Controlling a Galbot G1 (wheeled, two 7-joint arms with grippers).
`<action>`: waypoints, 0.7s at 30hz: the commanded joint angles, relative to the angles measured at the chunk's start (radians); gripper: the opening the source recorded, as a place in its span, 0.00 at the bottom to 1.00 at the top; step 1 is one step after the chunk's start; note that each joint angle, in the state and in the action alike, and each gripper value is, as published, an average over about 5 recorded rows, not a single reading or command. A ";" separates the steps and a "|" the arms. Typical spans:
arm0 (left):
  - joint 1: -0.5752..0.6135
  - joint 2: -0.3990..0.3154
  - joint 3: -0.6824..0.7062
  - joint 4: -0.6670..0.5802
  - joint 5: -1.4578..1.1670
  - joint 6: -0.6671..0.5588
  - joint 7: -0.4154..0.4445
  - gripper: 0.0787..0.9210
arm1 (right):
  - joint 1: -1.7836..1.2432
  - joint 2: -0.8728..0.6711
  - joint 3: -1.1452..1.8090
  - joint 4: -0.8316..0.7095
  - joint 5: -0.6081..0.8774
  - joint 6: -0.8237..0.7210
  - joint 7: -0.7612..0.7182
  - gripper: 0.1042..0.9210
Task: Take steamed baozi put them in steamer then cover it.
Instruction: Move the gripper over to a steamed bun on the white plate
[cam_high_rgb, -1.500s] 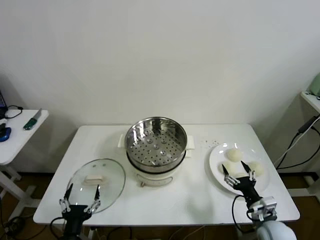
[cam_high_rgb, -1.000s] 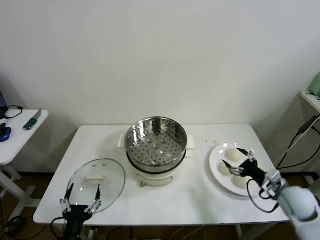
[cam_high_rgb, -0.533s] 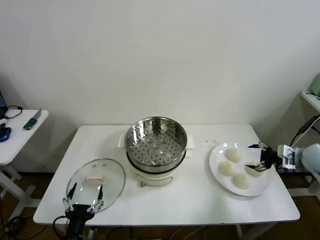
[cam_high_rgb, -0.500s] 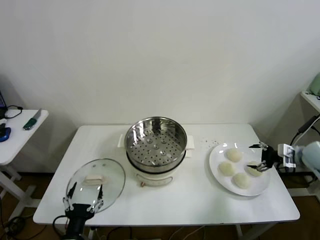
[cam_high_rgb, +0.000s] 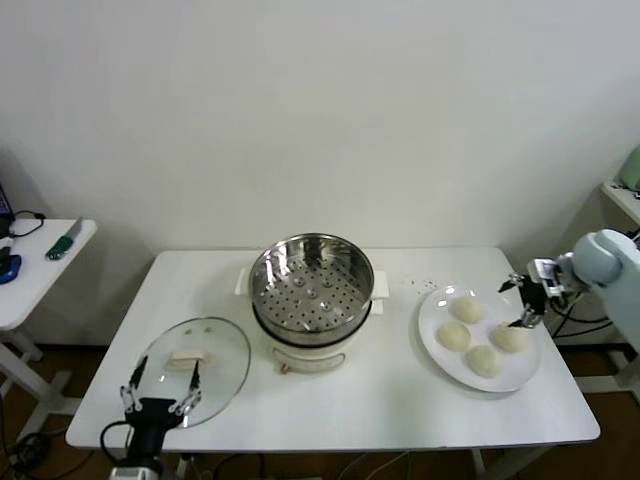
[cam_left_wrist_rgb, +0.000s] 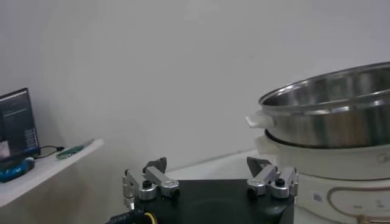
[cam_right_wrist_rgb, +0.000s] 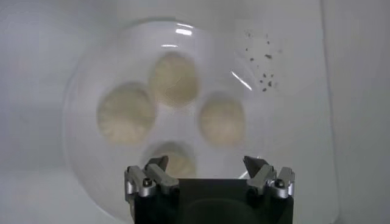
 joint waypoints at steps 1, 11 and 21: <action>-0.023 0.000 -0.024 0.008 -0.003 0.020 -0.002 0.88 | 0.208 0.215 -0.194 -0.287 -0.111 0.059 -0.059 0.88; -0.047 -0.001 -0.028 0.016 0.005 0.038 -0.007 0.88 | 0.170 0.361 -0.107 -0.468 -0.243 0.105 -0.032 0.88; -0.057 0.002 -0.030 0.025 0.014 0.041 -0.009 0.88 | 0.135 0.429 -0.023 -0.545 -0.318 0.131 0.014 0.88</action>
